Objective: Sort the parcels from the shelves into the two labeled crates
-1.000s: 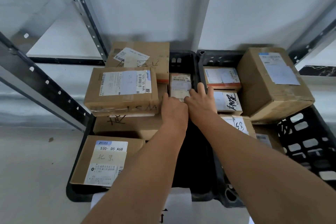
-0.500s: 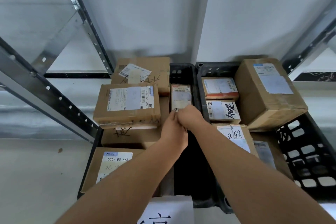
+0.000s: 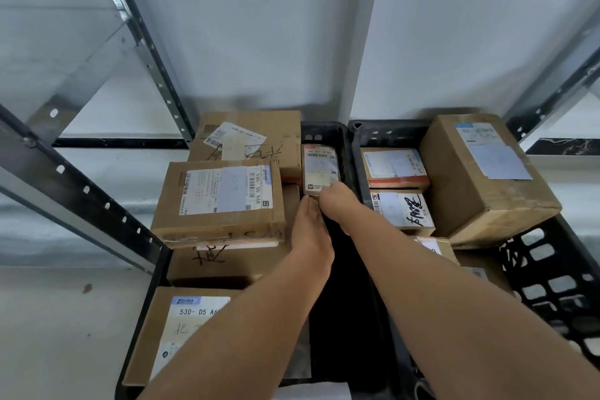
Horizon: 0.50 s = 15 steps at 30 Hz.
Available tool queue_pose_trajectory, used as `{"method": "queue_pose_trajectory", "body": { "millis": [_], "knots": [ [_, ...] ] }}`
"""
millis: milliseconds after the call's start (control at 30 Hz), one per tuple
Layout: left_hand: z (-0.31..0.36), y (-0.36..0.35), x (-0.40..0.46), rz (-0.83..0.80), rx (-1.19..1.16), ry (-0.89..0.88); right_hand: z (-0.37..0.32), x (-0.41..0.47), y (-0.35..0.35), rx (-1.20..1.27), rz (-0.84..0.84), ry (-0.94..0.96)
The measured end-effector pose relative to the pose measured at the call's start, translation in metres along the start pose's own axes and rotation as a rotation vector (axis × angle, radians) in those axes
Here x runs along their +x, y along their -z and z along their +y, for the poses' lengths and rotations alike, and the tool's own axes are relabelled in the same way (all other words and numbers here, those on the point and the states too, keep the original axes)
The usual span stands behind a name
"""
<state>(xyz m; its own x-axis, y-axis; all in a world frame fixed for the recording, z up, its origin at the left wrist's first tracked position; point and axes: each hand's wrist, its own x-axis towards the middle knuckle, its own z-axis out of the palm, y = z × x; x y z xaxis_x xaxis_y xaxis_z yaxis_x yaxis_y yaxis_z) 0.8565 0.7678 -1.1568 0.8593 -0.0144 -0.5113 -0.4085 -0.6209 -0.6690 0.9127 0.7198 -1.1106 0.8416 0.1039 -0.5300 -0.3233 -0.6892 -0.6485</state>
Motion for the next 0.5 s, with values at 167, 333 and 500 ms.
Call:
{"method": "queue_pose_trajectory", "body": {
  "millis": [167,333,500],
  "knots": [
    [-0.015,0.006,-0.003,0.131,-0.281,0.053,0.001,-0.001,0.024,-0.895,0.21,0.433],
    [-0.029,0.016,0.008,0.079,-0.253,0.06,0.004,0.017,0.035,-1.339,0.082,0.483],
    [-0.035,0.016,0.028,0.047,-0.121,0.084,0.016,0.032,0.019,-1.394,0.018,0.416]
  ]
}}
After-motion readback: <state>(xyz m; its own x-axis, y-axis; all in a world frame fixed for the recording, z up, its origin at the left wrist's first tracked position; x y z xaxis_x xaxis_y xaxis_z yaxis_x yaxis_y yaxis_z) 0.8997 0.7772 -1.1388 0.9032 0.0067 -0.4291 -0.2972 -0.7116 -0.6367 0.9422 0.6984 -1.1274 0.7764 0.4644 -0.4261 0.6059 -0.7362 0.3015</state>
